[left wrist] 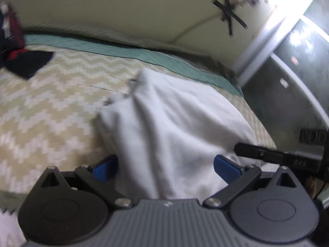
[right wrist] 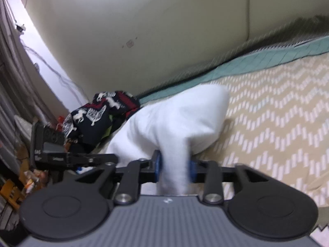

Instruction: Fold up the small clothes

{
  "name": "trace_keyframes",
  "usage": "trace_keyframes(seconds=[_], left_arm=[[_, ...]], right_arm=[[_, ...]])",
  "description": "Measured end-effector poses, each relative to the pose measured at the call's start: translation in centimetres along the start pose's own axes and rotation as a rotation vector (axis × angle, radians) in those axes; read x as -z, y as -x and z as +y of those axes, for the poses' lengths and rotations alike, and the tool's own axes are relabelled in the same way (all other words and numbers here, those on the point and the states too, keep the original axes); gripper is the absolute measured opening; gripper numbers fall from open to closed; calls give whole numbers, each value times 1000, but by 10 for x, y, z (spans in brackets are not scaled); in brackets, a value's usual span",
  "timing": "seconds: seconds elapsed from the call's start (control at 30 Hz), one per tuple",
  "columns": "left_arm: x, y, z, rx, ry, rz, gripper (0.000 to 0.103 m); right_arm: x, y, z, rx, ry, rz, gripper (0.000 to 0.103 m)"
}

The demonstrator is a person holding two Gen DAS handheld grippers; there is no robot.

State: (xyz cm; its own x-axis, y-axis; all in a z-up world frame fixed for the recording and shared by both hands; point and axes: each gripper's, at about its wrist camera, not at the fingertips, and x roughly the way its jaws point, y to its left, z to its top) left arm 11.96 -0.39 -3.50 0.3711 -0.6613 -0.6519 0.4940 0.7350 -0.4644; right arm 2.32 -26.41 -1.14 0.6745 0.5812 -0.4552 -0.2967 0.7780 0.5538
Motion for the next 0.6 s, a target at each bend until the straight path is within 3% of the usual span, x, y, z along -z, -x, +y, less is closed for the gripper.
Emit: trace_keyframes(seconds=[0.03, 0.07, 0.17, 0.2, 0.23, 0.27, 0.33, 0.43, 0.53, 0.6], left_arm=[[0, -2, -4, -9, -14, 0, 101], [1, -3, -5, -14, -20, -4, 99], [5, 1, 1, -2, 12, -34, 89], [6, 3, 5, 3, 36, -44, 79], [6, 5, 11, 8, 63, -52, 64], [6, 6, 15, 12, 92, -57, 58], [6, 6, 18, -5, 130, -63, 45], [-1, 6, 11, -52, 137, -52, 37], [-19, 10, -6, -14, 124, -61, 36], [-38, 5, -26, 14, 80, -71, 36]], right_arm=[[0, 1, -1, 5, 12, 3, 68], [-1, 4, -3, 14, 21, -9, 75], [-5, 7, -14, 29, -4, -31, 76], [-6, 2, -20, 18, -33, -8, 76], [-7, -5, -25, 6, -59, 21, 70], [-6, -16, -28, -21, -82, 61, 69], [-6, -36, -25, -102, -95, 99, 44], [-6, -62, -6, -113, -70, 125, 34], [-14, -54, 5, -126, -26, 89, 22], [-25, -38, 5, -146, -3, 50, 21]])
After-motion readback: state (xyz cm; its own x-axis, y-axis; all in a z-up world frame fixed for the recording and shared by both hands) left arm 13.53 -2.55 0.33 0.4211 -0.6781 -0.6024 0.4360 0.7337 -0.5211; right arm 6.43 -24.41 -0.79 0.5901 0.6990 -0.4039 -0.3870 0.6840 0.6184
